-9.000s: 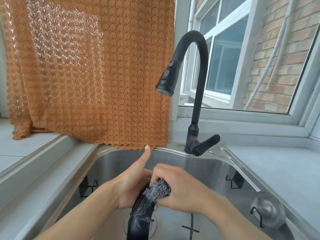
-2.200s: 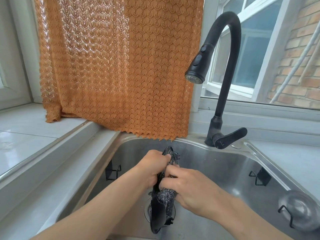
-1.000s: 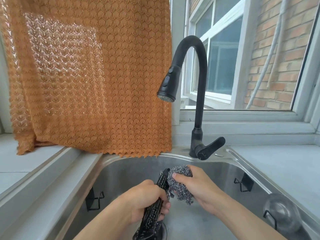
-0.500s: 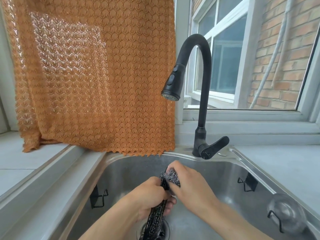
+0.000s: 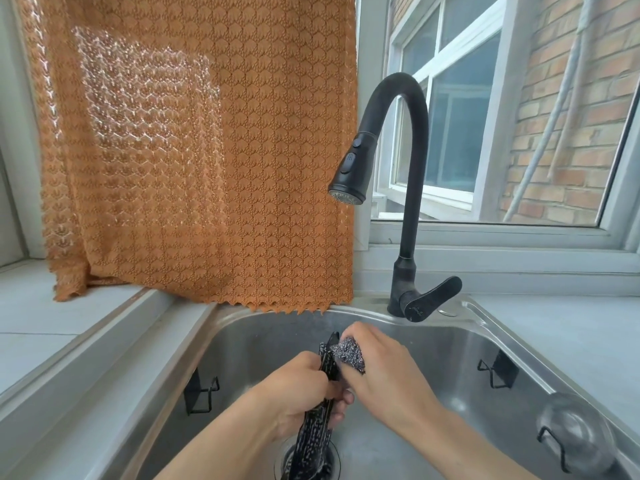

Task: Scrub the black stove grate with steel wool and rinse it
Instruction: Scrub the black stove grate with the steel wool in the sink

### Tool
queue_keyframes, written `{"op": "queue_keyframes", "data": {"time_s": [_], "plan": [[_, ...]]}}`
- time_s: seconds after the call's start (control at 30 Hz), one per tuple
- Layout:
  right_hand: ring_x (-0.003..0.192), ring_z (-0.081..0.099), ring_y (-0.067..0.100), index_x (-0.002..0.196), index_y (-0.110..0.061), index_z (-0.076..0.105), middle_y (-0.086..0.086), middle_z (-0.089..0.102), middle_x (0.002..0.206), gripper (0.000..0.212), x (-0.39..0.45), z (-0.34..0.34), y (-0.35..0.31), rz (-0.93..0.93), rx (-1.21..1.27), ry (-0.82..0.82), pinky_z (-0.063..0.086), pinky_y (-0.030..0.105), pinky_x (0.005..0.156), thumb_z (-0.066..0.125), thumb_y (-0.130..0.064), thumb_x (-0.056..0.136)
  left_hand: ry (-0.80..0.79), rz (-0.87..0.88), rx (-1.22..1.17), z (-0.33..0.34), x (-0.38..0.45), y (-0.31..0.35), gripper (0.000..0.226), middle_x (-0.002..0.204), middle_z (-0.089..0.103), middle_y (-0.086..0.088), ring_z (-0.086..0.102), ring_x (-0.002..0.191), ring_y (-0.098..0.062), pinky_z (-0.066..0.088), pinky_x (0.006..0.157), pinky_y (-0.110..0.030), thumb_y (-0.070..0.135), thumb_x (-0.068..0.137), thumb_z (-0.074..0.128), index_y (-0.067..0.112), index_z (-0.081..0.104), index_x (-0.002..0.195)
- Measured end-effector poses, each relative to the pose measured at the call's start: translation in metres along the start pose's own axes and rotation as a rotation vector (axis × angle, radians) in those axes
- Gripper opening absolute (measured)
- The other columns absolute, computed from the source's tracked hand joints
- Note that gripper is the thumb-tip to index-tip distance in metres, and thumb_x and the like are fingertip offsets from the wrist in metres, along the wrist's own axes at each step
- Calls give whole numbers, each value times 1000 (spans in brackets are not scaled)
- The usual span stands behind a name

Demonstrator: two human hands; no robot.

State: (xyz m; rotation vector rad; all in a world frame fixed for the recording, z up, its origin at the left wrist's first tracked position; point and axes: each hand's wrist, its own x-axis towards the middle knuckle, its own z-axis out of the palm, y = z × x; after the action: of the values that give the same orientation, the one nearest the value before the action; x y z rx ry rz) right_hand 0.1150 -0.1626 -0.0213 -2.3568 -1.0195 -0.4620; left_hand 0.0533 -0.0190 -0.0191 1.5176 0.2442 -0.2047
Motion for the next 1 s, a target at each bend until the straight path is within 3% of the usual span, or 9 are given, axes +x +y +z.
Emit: {"op": "queue_keyframes", "data": {"time_s": [0.2, 0.33, 0.47, 0.57, 0.67, 0.73, 0.83, 0.9, 1.0], "plan": [[90, 58, 17, 100, -23, 56, -13, 45, 107, 15, 5, 5, 4, -9, 15, 20, 50, 40, 77, 66, -19, 90, 15, -2, 17, 3, 1, -2, 23, 73, 59, -14, 52, 56, -18, 52, 58, -32, -15, 96, 39, -2, 57, 91], [96, 57, 17, 106, -25, 60, -12, 45, 109, 19, 2, 10, 9, 32, -48, -89, 51, 39, 79, 67, -19, 89, 39, -10, 6, -1, 2, 0, 22, 72, 59, -12, 54, 56, -18, 54, 62, -33, -14, 97, 42, -2, 59, 91], [90, 61, 8, 96, -33, 62, -15, 61, 97, 18, 4, 6, 14, 95, 125, -65, 51, 34, 83, 72, -25, 84, 26, -22, -2, -8, 0, 2, 22, 73, 61, -14, 57, 59, -20, 55, 70, -37, -15, 98, 42, -3, 60, 100], [77, 63, 1, 89, -34, 62, -13, 69, 82, 20, 5, 1, 17, 173, 241, -81, 53, 26, 74, 76, -21, 81, 5, -19, 16, -10, 1, 0, 20, 77, 63, -16, 60, 63, -23, 54, 71, -37, -16, 96, 44, -2, 58, 102], [73, 64, 2, 87, -36, 61, -12, 70, 82, 26, 3, -1, 17, 190, 264, -103, 54, 28, 70, 75, -17, 77, -31, -5, 111, -10, -2, 0, 22, 83, 66, -21, 67, 71, -28, 56, 70, -32, -19, 93, 45, -4, 60, 101], [74, 64, 4, 90, -37, 59, -12, 70, 84, 29, 2, -2, 16, 189, 260, -109, 55, 33, 70, 73, -17, 75, -64, -14, 146, -10, -5, 2, 24, 90, 68, -24, 72, 80, -32, 59, 86, -40, -20, 88, 49, -6, 61, 103], [80, 63, 8, 95, -39, 55, -12, 69, 89, 32, 1, -1, 12, 152, 223, -125, 54, 38, 75, 69, -20, 72, -124, -79, 177, -14, -7, 6, 26, 105, 74, -22, 74, 98, -34, 45, 107, -56, -13, 83, 59, -2, 62, 107], [83, 61, 9, 97, -39, 54, -13, 67, 91, 32, 0, -1, 10, 111, 193, -136, 54, 38, 77, 68, -21, 74, -148, -142, 209, -20, -10, 11, 26, 114, 74, -21, 72, 110, -35, 46, 108, -58, -7, 84, 67, -5, 67, 110], [83, 58, 7, 98, -39, 53, -17, 63, 90, 31, -2, -3, 4, 53, 154, -158, 52, 35, 79, 68, -20, 78, -182, -205, 222, -29, -13, 16, 52, 126, 67, -30, 67, 118, -38, 48, 107, -58, 0, 75, 84, -14, 65, 121]]}}
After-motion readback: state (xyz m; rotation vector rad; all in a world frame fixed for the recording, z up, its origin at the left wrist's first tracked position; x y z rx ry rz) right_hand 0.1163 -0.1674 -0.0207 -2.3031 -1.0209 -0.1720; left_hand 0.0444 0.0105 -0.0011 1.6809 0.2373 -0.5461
